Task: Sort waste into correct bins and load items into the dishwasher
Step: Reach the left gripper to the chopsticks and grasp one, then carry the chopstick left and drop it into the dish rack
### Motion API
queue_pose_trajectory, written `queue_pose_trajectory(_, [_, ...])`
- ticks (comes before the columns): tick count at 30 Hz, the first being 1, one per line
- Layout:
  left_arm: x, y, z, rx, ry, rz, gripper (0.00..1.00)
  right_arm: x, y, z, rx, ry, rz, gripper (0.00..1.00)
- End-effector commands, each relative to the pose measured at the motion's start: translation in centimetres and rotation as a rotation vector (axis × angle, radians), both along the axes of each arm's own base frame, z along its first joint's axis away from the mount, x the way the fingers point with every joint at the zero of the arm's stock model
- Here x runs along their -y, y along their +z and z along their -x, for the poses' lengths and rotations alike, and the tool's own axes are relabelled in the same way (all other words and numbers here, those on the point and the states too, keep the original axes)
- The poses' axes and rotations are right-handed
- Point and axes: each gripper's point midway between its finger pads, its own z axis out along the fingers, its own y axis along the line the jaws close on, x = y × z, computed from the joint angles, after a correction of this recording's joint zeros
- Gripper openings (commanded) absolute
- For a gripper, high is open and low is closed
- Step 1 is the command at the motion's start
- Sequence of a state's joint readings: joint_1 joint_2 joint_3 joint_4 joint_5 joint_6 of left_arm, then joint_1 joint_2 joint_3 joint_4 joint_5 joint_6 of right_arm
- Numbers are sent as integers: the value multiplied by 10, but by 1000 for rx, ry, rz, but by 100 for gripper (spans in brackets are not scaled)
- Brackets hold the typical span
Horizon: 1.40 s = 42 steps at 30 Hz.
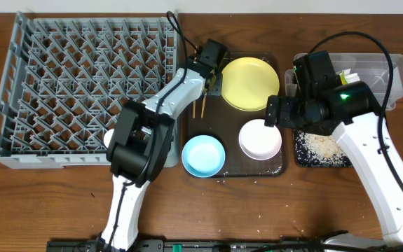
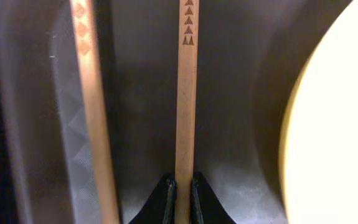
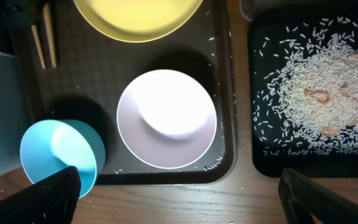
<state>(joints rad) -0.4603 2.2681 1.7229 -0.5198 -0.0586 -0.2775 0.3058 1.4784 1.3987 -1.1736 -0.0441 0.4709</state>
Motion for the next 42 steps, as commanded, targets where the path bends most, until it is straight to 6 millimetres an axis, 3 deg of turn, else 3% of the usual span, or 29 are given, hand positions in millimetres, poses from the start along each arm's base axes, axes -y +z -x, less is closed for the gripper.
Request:
queue_pose_trajectory(1, [4,72,-8,117,15,65,8,6,1,-3,1,-26,13,99])
queue_pose_trajectory(6, [-11,133,8,164,25,74,8,6,0,-1,-6,-27,16,99])
queue_pose_trajectory(11, [-59,152,22,147,112,-31,8,7,0,-1,-7,-27,16,99])
queue_pose_trajectory(16, [-108,132,24,75,199,-103,8,7,0,-1,-6,-27,16,99])
queue_pose_trajectory(20, [-128,108,28,13,234,-117,8,6,0,-2,-4,-27,16,99])
queue_pose_trajectory(33, [-130,61,37,-100,226,-137,11,6,1,-3,1,-27,14,99])
queue_pose_trajectory(37, [-120,59,39,-122,193,-90,11,6,1,-3,0,-27,14,99])
queue_pose_trajectory(39, [-119,60,40,-121,179,-88,21,6,1,-3,0,-27,14,99])
queue_pose_trajectory(42, [-119,72,41,-111,179,-85,25,6,1,-3,0,-26,14,99])
